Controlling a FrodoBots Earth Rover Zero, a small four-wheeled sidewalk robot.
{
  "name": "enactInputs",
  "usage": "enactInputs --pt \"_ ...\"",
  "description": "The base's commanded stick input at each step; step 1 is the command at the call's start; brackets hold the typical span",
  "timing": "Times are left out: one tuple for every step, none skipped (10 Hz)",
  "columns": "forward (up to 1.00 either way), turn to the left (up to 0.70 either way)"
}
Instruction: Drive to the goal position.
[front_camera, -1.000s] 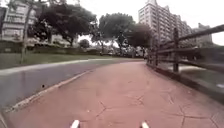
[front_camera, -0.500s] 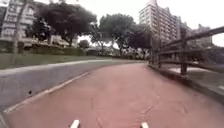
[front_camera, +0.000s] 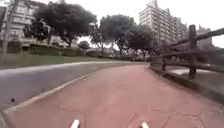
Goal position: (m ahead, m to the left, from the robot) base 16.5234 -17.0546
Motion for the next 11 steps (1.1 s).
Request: enactInputs --pt "0.70 0.00" --pt "0.70 0.00" --pt "0.70 0.00" --pt "0.70 0.00" --pt "0.70 0.00" --pt "0.70 -0.09" --pt "0.70 -0.26" --pt "0.70 -0.31" --pt "0.70 -0.31" --pt "0.70 -0.31" --pt "0.70 -0.31"
